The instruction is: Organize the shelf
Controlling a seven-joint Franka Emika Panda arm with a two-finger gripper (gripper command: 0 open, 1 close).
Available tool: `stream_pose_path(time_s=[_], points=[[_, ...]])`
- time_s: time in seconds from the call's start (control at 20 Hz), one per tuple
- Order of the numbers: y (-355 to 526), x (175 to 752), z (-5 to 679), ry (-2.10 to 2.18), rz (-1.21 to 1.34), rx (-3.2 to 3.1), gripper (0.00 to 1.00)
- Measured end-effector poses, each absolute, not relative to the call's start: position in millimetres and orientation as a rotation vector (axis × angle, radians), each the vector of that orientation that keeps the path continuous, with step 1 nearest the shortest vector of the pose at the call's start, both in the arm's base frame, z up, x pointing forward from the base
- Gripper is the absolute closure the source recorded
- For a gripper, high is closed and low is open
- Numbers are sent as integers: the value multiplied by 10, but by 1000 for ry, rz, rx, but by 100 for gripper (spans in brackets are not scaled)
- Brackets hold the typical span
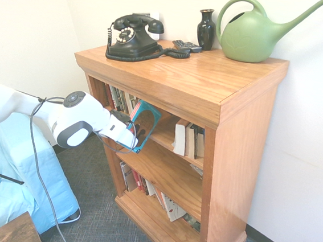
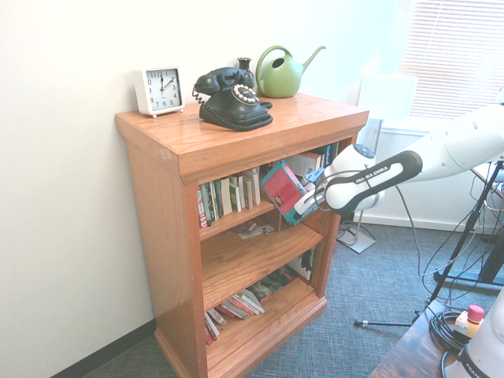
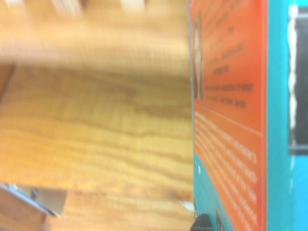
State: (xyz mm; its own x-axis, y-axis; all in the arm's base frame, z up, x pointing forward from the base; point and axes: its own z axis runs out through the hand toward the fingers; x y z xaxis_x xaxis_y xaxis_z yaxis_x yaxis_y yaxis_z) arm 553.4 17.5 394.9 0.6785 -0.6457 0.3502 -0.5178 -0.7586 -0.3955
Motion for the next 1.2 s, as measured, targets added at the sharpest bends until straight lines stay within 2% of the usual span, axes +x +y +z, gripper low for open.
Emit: stream_pose_path(time_s=[0.2,0.6,1.2], points=[[61,5641,4180,953,-698,-2612,100],[87,5879,4022,895,-782,-2671,100],[225,6132,4217,882,-806,-2636,100]])
